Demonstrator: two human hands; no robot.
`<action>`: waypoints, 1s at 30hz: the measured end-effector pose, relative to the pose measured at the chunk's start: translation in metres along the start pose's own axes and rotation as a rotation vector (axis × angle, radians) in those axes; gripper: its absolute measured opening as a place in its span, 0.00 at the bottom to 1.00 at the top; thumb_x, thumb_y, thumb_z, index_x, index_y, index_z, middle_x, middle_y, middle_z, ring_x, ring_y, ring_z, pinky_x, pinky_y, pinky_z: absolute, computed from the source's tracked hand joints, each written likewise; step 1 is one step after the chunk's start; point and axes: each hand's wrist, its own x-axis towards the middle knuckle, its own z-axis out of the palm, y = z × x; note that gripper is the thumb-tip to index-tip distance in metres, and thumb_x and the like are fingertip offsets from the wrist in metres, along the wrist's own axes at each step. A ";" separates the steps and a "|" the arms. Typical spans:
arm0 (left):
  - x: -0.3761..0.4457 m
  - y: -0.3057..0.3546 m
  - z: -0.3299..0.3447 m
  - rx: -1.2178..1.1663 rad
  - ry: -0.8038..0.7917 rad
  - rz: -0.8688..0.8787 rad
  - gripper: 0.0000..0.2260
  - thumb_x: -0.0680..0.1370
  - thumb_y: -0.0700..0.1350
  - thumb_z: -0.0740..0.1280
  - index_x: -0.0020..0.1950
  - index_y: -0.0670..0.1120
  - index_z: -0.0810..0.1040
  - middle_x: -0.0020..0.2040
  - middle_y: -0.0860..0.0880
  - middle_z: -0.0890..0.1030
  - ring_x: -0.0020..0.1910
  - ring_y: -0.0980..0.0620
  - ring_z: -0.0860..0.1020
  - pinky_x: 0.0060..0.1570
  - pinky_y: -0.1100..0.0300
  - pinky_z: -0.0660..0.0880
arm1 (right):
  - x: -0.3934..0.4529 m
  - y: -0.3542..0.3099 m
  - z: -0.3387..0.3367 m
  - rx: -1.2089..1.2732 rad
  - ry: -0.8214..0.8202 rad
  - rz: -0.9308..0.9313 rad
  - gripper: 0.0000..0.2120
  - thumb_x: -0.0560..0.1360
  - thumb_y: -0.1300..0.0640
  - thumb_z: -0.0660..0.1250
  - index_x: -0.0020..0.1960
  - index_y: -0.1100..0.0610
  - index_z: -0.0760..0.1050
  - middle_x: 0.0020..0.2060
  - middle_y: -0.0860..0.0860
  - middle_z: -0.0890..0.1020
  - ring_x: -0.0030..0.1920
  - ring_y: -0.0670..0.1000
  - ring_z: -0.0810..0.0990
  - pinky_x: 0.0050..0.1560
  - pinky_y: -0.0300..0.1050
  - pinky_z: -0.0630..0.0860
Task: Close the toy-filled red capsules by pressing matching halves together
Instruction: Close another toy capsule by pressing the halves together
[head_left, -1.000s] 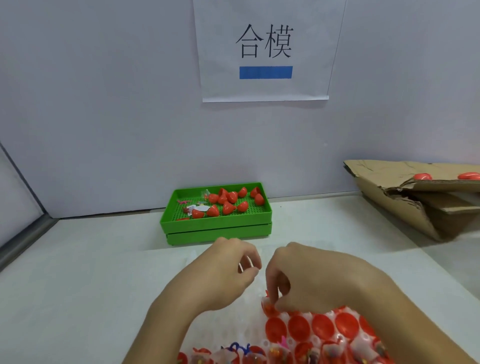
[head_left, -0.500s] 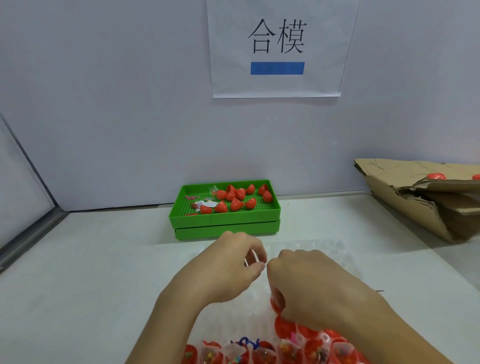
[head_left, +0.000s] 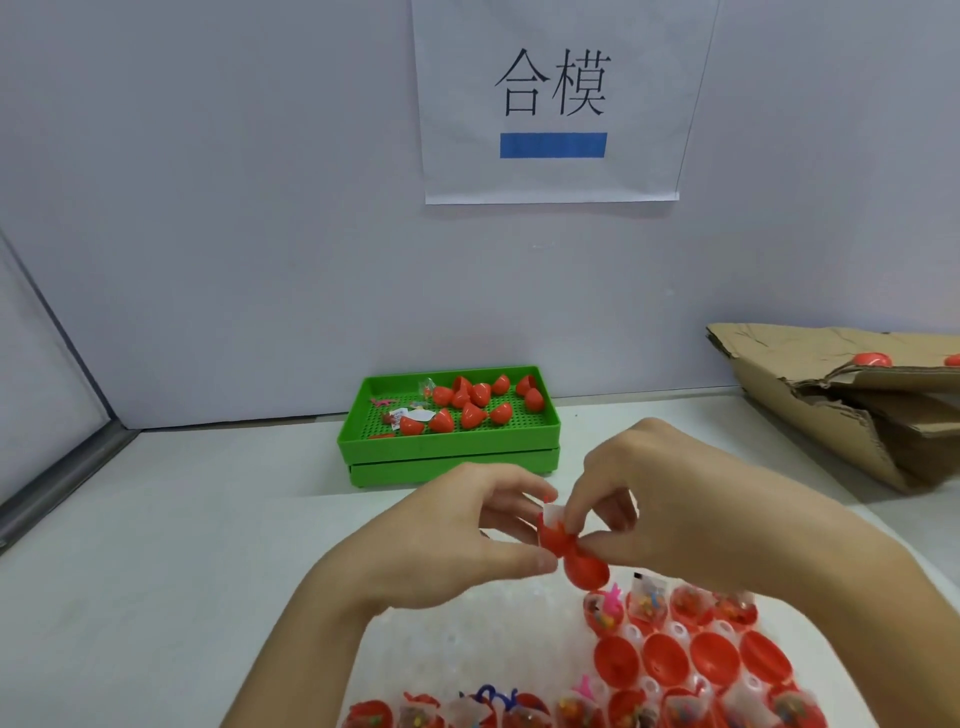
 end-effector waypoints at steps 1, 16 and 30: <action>0.000 0.001 0.000 -0.039 0.005 0.010 0.17 0.76 0.42 0.74 0.64 0.49 0.78 0.53 0.53 0.85 0.54 0.56 0.83 0.57 0.56 0.79 | -0.001 0.000 -0.001 0.015 0.005 -0.011 0.06 0.73 0.44 0.73 0.49 0.35 0.82 0.33 0.43 0.80 0.37 0.43 0.77 0.39 0.44 0.78; -0.002 0.013 -0.002 -0.125 0.309 0.082 0.10 0.70 0.45 0.79 0.47 0.50 0.82 0.43 0.53 0.85 0.43 0.56 0.84 0.46 0.65 0.79 | -0.006 0.010 -0.013 0.249 0.285 -0.019 0.08 0.74 0.43 0.67 0.50 0.42 0.83 0.39 0.35 0.83 0.45 0.37 0.81 0.46 0.35 0.77; 0.004 0.026 0.015 -0.077 0.481 0.181 0.11 0.68 0.41 0.80 0.43 0.48 0.80 0.40 0.54 0.85 0.41 0.57 0.84 0.45 0.63 0.81 | 0.002 0.002 -0.006 0.274 0.368 -0.006 0.08 0.70 0.53 0.78 0.45 0.41 0.84 0.37 0.36 0.82 0.42 0.38 0.80 0.43 0.31 0.76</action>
